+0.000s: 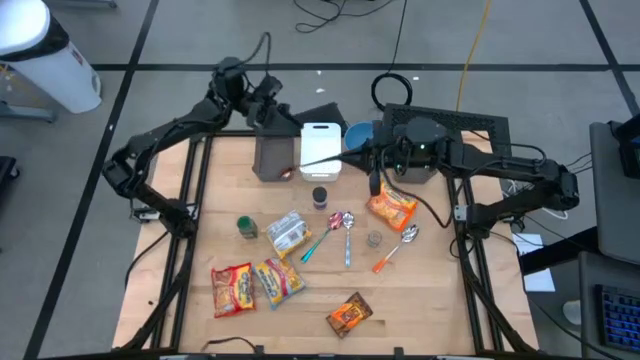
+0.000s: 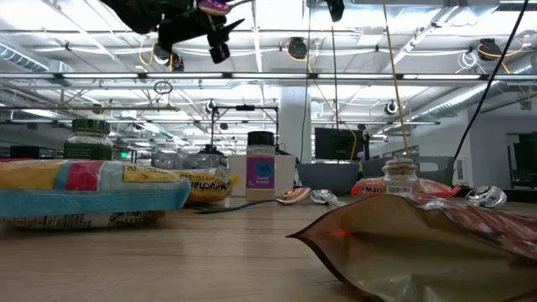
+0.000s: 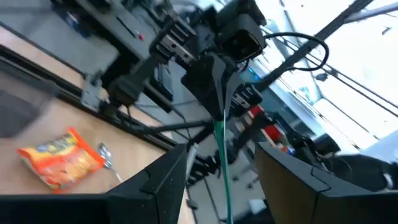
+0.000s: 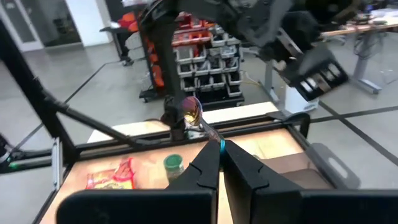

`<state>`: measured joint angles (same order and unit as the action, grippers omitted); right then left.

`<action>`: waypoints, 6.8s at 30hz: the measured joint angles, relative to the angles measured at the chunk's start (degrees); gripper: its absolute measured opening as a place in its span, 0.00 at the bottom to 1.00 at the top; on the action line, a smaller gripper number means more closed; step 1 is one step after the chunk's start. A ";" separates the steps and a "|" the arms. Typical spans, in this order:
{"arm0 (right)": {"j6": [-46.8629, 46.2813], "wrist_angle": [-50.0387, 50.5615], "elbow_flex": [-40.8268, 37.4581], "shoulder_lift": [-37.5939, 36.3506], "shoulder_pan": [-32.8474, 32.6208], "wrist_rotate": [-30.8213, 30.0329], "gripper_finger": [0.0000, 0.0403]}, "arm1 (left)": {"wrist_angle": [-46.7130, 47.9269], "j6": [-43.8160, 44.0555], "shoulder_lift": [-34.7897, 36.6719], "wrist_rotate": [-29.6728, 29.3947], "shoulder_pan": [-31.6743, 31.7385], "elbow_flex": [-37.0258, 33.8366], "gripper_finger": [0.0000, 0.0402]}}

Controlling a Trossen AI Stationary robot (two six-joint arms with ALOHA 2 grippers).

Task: Pick & Place Food Item
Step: Put the left blue spoon into the left black bin

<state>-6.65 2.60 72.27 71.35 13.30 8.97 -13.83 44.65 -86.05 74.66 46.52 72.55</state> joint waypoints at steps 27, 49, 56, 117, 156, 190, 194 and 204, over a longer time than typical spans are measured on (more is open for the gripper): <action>-10.92 -1.31 -0.16 -4.61 16.38 0.02 0.00 | 33.99 -36.27 20.86 -44.51 -1.13 0.02 0.50; -36.19 -47.26 -30.38 -4.56 9.57 -13.97 0.00 | 21.76 -27.85 20.84 -53.29 -16.51 -12.50 0.50; -35.30 -52.39 -33.46 -4.56 3.35 -21.39 0.00 | 4.49 -19.63 20.84 -58.66 -20.45 -22.59 0.50; -32.77 -58.47 -33.64 -0.46 -5.95 -28.24 0.00 | -35.80 -13.07 11.25 -74.75 -25.92 -29.53 0.50; -32.62 -58.41 -33.62 -0.46 -5.93 -28.20 0.00 | -33.96 -13.20 11.29 -74.76 -25.94 -29.51 0.10; -31.94 -58.93 -33.55 -0.50 -5.93 -23.83 0.43 | -33.37 -12.99 11.31 -71.45 -25.94 -29.50 0.02; -32.75 -60.49 -33.55 -0.50 -5.80 -23.76 0.53 | -33.10 -12.63 11.31 -71.45 -25.92 -29.51 0.03; -29.52 -64.79 -33.55 -0.81 -5.77 -23.78 0.60 | -32.57 -11.12 11.49 -65.39 -23.52 -29.51 0.02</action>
<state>-36.17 -62.19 38.72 70.54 7.53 -14.81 -46.39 33.53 -74.56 9.27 23.00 43.05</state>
